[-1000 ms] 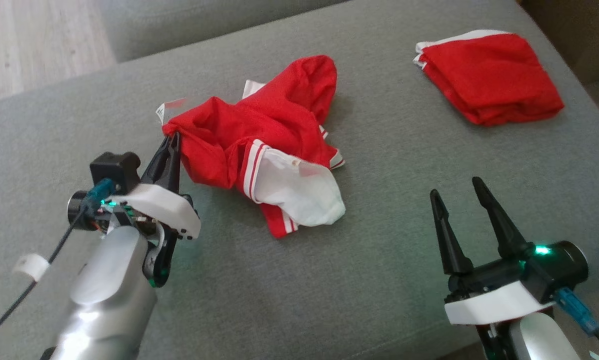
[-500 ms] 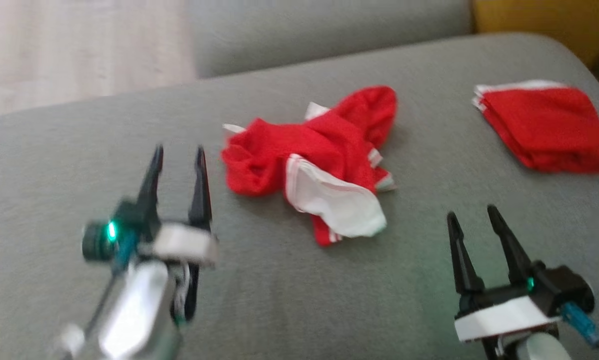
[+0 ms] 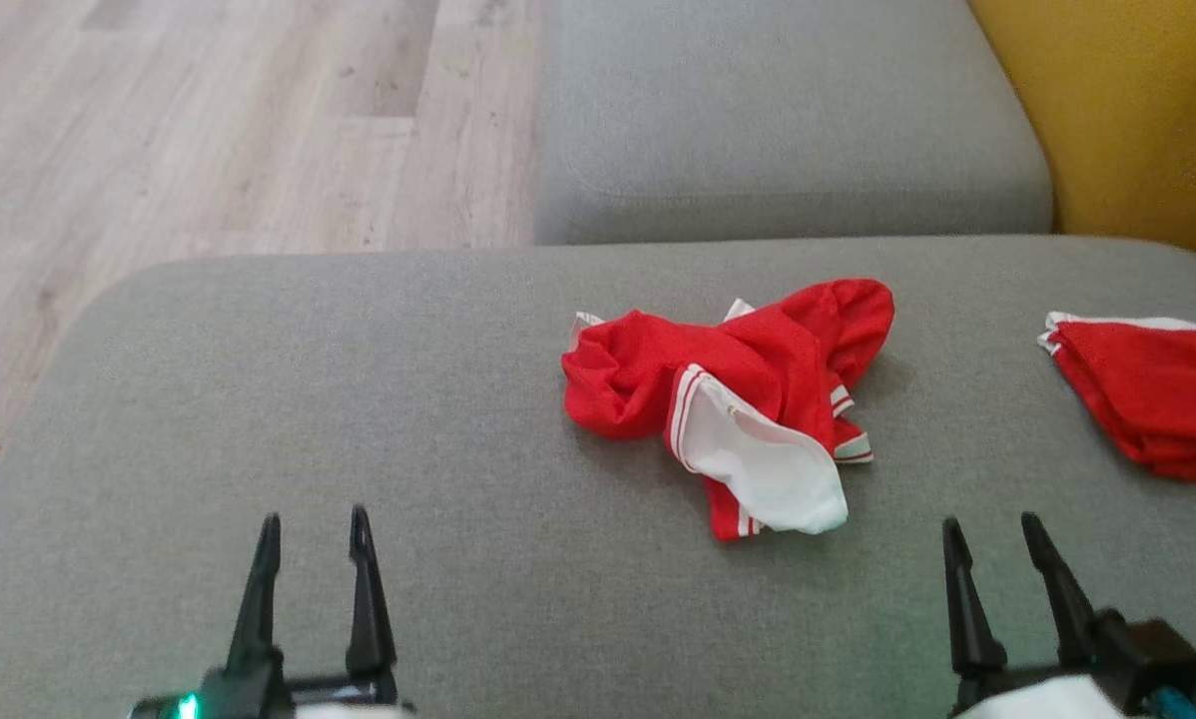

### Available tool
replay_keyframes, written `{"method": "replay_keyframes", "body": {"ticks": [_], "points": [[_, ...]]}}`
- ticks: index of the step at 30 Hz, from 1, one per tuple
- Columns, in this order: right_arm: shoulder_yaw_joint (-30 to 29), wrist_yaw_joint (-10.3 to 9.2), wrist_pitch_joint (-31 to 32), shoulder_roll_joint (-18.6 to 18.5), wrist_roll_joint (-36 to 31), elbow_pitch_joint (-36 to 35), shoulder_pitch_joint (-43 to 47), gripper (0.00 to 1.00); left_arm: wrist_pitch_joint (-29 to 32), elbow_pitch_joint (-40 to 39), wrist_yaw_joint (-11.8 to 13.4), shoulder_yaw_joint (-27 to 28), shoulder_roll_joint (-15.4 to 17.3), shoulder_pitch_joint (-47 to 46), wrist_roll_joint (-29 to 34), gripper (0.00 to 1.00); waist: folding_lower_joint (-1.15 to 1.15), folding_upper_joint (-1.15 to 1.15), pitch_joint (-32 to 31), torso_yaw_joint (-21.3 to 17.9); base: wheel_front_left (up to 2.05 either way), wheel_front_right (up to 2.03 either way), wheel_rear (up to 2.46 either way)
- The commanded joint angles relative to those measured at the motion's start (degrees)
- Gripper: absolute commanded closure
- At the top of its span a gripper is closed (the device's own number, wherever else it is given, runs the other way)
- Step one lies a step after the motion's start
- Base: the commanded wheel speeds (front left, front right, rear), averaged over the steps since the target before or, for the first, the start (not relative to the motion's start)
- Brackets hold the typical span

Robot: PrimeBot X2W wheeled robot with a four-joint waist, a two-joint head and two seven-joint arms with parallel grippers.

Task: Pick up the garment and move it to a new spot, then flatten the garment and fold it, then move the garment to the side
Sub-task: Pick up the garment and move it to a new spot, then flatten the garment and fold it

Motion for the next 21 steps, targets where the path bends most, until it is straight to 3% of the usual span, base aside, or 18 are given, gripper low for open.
{"method": "replay_keyframes", "body": {"ticks": [1,9,21], "points": [[0.96,0.39,-0.53,-0.35,-0.14,-1.83,-1.30,0.00,-0.53,-3.15,0.39,2.25,-0.61,-0.98,1.27,0.00,0.01,0.00,-0.99,0.69,0.00,0.00,0.00],[0.52,0.39,-0.53,-0.28,0.80,-2.51,1.49,0.00,-0.53,-5.49,0.24,0.92,-1.10,6.27,4.98,0.00,0.01,0.00,-2.18,0.45,0.00,0.00,0.00],[0.63,0.39,-0.53,-0.28,1.51,-2.62,1.85,0.00,-0.53,-4.62,-0.62,1.25,-1.25,6.08,5.56,0.00,0.01,0.00,-2.47,0.46,0.00,0.00,0.00]]}}
